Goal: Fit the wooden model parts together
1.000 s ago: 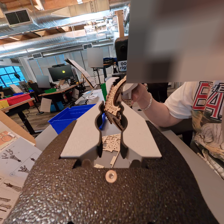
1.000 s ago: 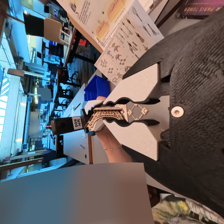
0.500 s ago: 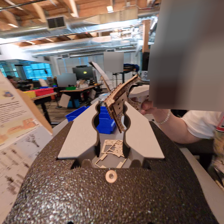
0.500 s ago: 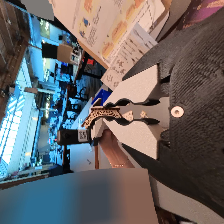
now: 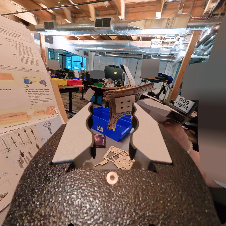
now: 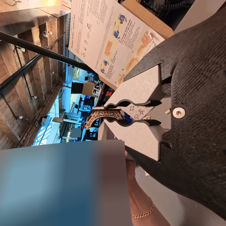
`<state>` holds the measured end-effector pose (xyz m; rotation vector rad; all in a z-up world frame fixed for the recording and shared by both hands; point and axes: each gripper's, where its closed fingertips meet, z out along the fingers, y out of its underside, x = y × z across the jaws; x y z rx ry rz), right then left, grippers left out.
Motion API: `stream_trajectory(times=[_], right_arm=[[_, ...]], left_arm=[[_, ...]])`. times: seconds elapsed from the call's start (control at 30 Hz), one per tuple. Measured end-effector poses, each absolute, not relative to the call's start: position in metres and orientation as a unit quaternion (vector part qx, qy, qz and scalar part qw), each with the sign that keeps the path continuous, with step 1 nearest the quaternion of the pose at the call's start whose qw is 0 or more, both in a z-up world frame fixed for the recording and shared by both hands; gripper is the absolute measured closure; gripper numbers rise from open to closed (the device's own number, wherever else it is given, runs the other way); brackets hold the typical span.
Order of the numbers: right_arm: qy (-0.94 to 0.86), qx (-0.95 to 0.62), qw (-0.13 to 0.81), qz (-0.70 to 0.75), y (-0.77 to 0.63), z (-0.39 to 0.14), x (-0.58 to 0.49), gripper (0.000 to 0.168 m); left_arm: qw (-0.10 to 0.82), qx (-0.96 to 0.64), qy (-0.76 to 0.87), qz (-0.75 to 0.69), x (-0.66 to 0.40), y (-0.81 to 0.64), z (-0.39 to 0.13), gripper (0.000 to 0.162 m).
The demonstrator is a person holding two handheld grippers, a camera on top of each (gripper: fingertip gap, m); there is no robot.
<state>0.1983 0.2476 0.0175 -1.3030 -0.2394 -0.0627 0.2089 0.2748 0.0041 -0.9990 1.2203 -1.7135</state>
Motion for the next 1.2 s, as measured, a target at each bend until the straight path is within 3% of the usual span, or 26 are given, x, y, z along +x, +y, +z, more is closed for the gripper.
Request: stream_trajectory(times=[0.17,0.33,1.2], right_arm=[[-0.081,-0.599,0.795,-0.055,0.249,0.019,0.208,0.158],[-0.066,-0.594,0.800,-0.063,0.252,0.017,0.210,0.158],[-0.047,-0.560,0.826,-0.047,0.255,0.019,0.204,0.158]], left_arm=[[0.432,-0.411,0.483,-0.641,0.206,0.278,0.008,0.110],[0.394,-0.418,0.485,-0.659,0.205,0.265,0.007,0.124],[0.417,-0.431,0.464,-0.652,0.206,0.268,0.011,0.134]])
